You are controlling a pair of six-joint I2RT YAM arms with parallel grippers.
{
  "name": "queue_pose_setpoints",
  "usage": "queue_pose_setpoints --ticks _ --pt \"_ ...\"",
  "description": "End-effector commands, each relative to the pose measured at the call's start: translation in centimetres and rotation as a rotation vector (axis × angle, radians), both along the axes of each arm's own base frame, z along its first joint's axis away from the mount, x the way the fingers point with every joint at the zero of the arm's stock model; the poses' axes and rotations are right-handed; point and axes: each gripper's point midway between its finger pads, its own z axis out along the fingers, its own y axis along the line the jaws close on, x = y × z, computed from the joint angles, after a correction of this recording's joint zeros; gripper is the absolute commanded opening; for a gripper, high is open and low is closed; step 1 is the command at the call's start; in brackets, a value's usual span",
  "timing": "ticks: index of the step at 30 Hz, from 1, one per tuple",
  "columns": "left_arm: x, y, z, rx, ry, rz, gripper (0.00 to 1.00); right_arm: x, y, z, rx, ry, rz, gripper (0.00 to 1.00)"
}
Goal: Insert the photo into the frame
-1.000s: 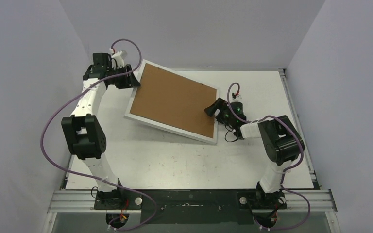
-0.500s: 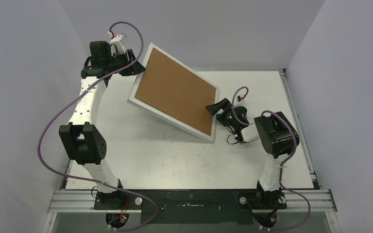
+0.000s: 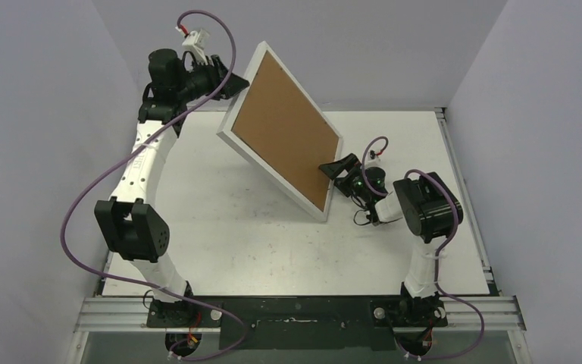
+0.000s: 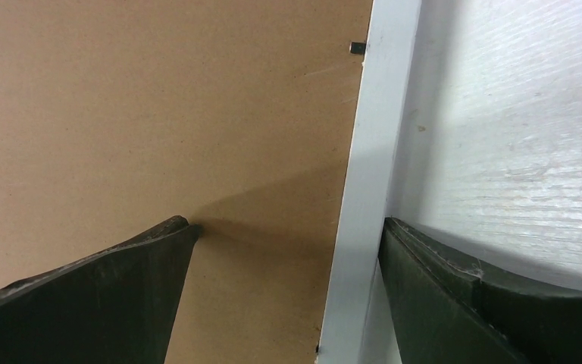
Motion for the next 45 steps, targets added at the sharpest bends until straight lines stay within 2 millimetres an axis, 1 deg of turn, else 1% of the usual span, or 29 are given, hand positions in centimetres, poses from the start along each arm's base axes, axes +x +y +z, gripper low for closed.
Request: queue_pose_setpoints --ticks 1,6,9,12,16,19,20,21,22,23,24,26,28,29,30,31,32,33,34,35,36,37,38,39,40,41,42,43,45 --pt "-10.2 -10.5 -3.6 -0.151 0.39 -0.453 0.37 -6.9 6.3 -3.5 0.085 0.208 0.326 0.9" --pt "-10.7 -12.3 -2.5 -0.194 0.384 -0.491 0.37 -6.9 6.6 -3.9 0.091 0.211 0.333 0.9" --pt "-10.9 -13.4 -2.0 -0.225 0.379 -0.515 0.37 -6.9 6.5 -3.7 0.094 0.206 0.333 0.9" --pt "-10.8 -14.4 -2.8 -0.27 0.414 -0.529 0.37 -7.0 6.3 -3.7 0.092 0.206 0.336 0.9" --pt "-10.7 -14.4 -4.3 -0.275 0.418 -0.529 0.36 -7.2 5.3 -3.9 0.038 0.216 0.313 0.9" --pt "-10.4 -12.9 -5.0 -0.214 0.4 -0.499 0.36 -7.1 3.9 -4.5 -0.066 0.234 0.281 0.9" --pt "-10.0 -11.8 -5.2 -0.189 0.402 -0.475 0.36 -7.1 3.5 -4.7 -0.103 0.256 0.274 0.9" --pt "-9.5 -10.6 -5.7 -0.165 0.404 -0.45 0.36 -6.8 3.2 -4.4 -0.133 0.241 0.263 0.9" --pt "-8.7 -8.9 -6.3 -0.125 0.399 -0.416 0.37 -6.6 2.8 -4.2 -0.163 0.234 0.247 0.9" --pt "-7.6 -6.7 -6.4 -0.061 0.369 -0.363 0.38 -6.5 2.5 -4.0 -0.199 0.234 0.233 0.9" --pt "-6.9 -4.8 -7.3 0.035 0.347 -0.315 0.4 -6.1 2.2 -3.6 -0.238 0.212 0.222 0.9" --pt "-6.0 -0.8 -9.1 0.342 0.276 -0.21 0.55 -5.8 1.9 -2.8 -0.315 0.186 0.203 0.9" --pt "-5.3 2.6 -8.7 0.576 0.155 -0.093 0.67 -5.3 1.6 -1.2 -0.399 0.139 0.176 0.9" --pt "-5.3 3.9 -7.7 0.647 0.082 -0.048 0.73 -5.1 1.7 0.0 -0.437 0.1 0.169 0.9" --pt "-5.3 4.9 -6.6 0.71 0.003 -0.008 0.96 -5.1 1.4 0.5 -0.482 0.082 0.157 0.9" --pt "-4.9 6.4 -5.7 0.768 -0.057 0.068 0.97 -4.9 1.4 2.3 -0.496 0.03 0.14 0.9" --pt "-4.2 8.3 -5.5 0.798 -0.087 0.172 0.96 -4.8 1.4 3.0 -0.477 0.006 0.124 0.9" --pt "-3.3 10.7 -6.1 0.824 -0.088 0.288 0.96 -4.4 1.1 3.3 -0.434 0.008 0.103 0.9" --pt "-2.6 12.3 -7.3 0.836 -0.072 0.337 0.96 -3.8 -0.1 3.0 -0.391 0.045 0.076 0.9" --pt "-2.8 12.5 -9.1 0.846 -0.038 0.251 0.96 -3.9 0.3 3.0 -0.323 0.052 0.12 0.9" --pt "-2.7 12.7 -10.3 0.864 0.012 0.195 0.96 -3.6 0.1 3.5 -0.249 0.036 0.132 0.9" --pt "-1.8 13.5 -10.0 0.884 0.043 0.211 0.96 -3.7 0.3 3.8 -0.214 0.022 0.134 0.9" --pt "-1.2 14.4 -10.7 0.876 0.096 0.219 0.96 -3.8 0.3 3.7 -0.259 0.02 0.113 0.9" --pt "0.1 15.8 -10.4 0.837 0.102 0.267 0.96 -4.1 0.4 3.3 -0.401 0.056 0.097 0.9" --pt "1.4 18.1 -9.8 0.776 0.105 0.338 0.96 -3.6 -0.4 3.8 -0.578 0.035 0.023 0.9" --pt "2.5 19.6 -9.0 0.72 0.099 0.391 0.96 -4.1 0.2 4.5 -0.644 0.031 0.02 0.9" --pt "3.6 20.9 -8.5 0.687 0.098 0.428 0.96 -3.9 0.1 5.2 -0.66 0.028 -0.014 0.9" --pt "4.6 21.9 -8.4 0.673 0.104 0.45 0.96 -3.9 0.2 5.4 -0.619 0.045 -0.019 0.9" --pt "6.9 23.7 -10.9 0.704 0.166 0.474 0.96 -3.4 -0.6 4.3 -0.463 0.135 -0.006 0.9"
